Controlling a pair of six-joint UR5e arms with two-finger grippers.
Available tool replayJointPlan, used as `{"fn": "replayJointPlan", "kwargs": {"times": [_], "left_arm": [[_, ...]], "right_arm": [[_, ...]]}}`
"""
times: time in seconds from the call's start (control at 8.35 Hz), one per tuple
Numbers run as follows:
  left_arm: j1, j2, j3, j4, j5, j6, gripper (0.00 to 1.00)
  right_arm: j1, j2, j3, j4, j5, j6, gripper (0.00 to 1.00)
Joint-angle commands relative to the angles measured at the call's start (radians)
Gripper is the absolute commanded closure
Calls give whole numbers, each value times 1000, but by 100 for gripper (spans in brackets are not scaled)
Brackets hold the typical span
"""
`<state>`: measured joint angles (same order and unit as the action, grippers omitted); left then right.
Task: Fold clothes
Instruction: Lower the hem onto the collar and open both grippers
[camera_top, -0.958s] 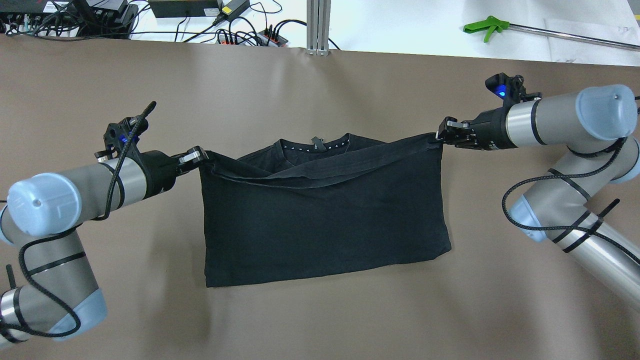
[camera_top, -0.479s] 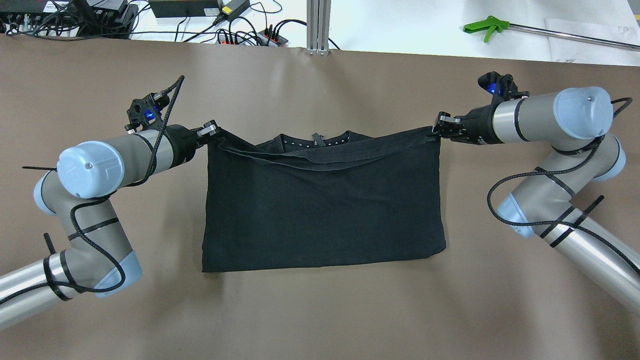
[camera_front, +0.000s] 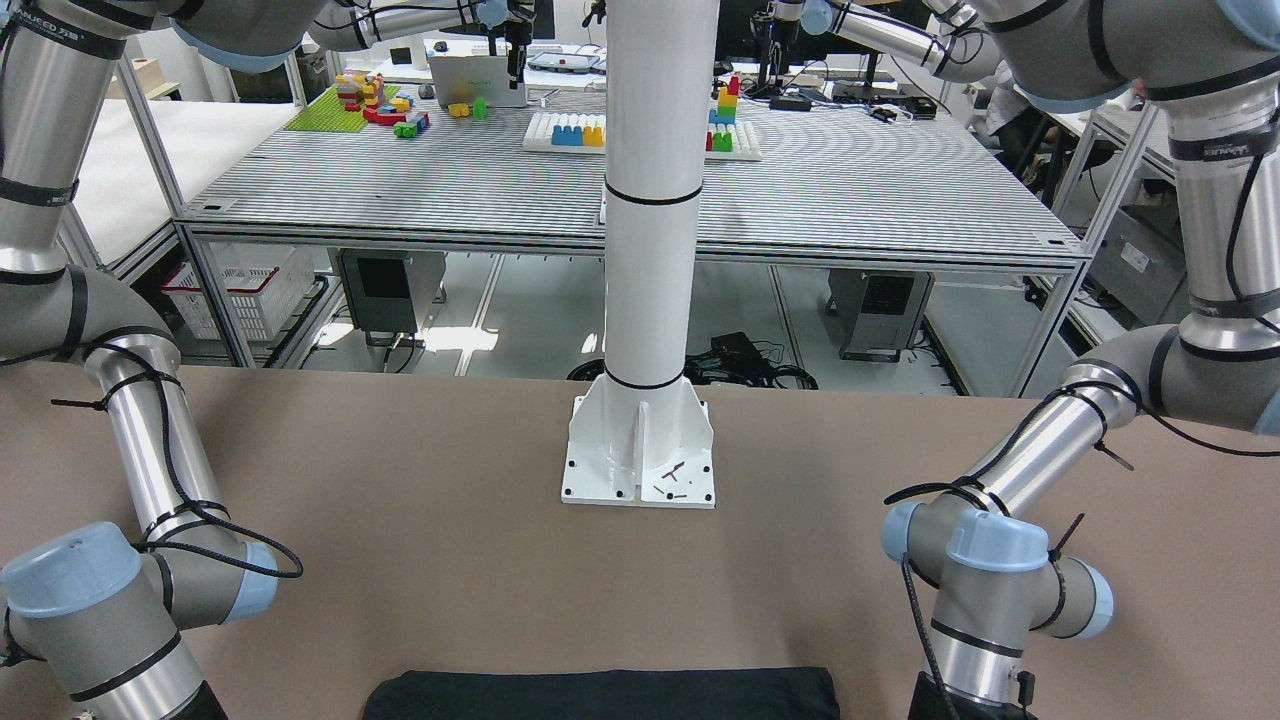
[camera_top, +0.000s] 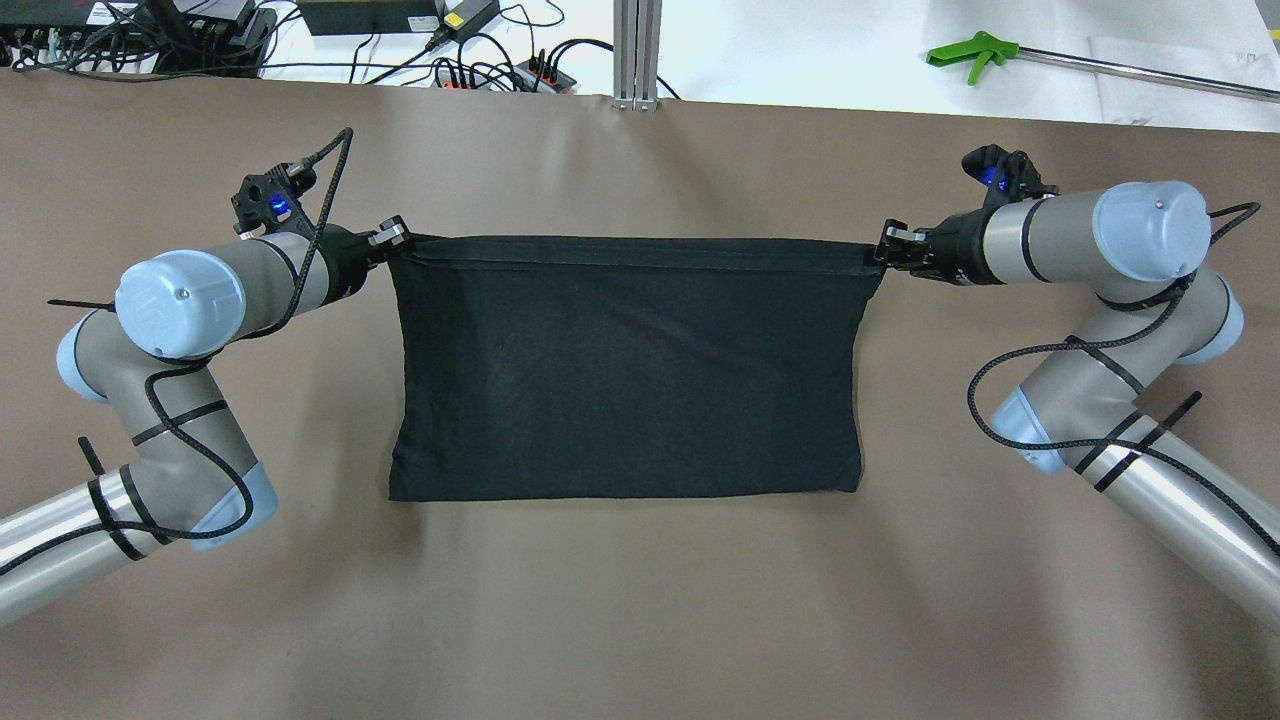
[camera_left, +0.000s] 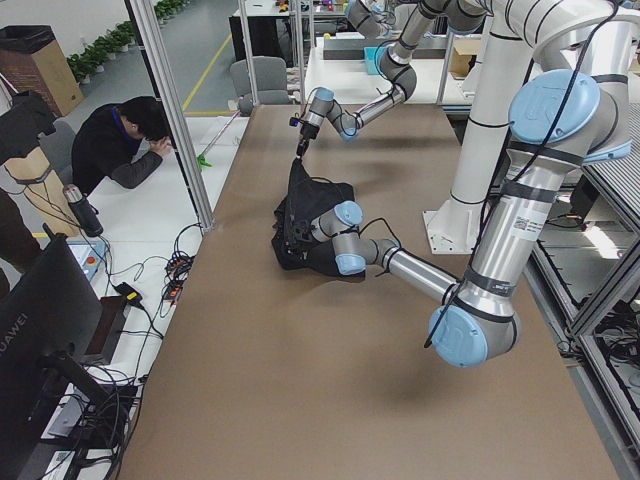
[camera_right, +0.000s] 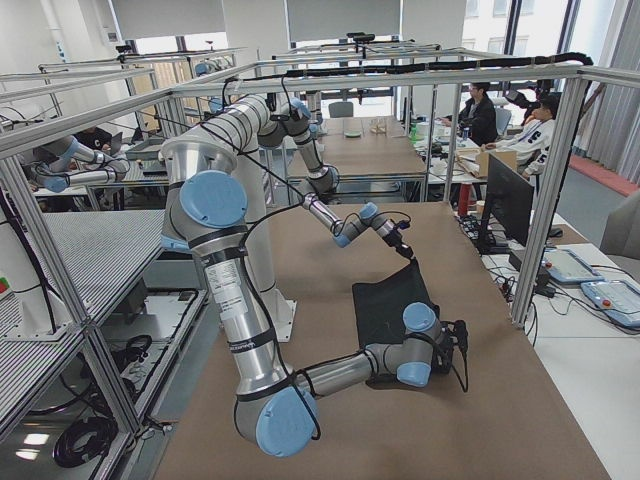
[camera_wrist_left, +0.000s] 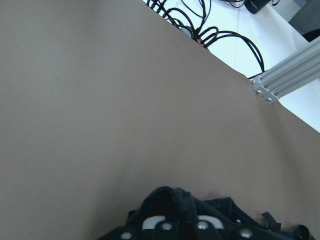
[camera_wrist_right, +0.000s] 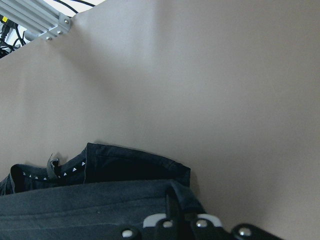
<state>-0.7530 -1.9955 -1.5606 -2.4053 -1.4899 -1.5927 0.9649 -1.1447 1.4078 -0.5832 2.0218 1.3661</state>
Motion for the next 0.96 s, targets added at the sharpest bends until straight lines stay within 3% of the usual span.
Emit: {"fn": "replayJointPlan", "kwargs": {"times": [0.0, 0.48, 0.6, 0.72, 0.84], "left_arm": [[-11, -25, 14, 2, -6, 3, 100], [-11, -52, 7, 2, -38, 2, 100], [-12, -52, 7, 0, -38, 2, 88], [-12, -51, 14, 2, -38, 7, 10], [-35, -57, 14, 6, -38, 5, 6]], "right_arm": [[0, 25, -10, -6, -17, 5, 100], [-2, 45, -1, -3, -15, 13, 96], [-8, 51, -3, -4, -17, 13, 60], [-9, 51, -4, -3, -17, 10, 7], [-9, 48, -10, -6, -17, 10, 6]]}}
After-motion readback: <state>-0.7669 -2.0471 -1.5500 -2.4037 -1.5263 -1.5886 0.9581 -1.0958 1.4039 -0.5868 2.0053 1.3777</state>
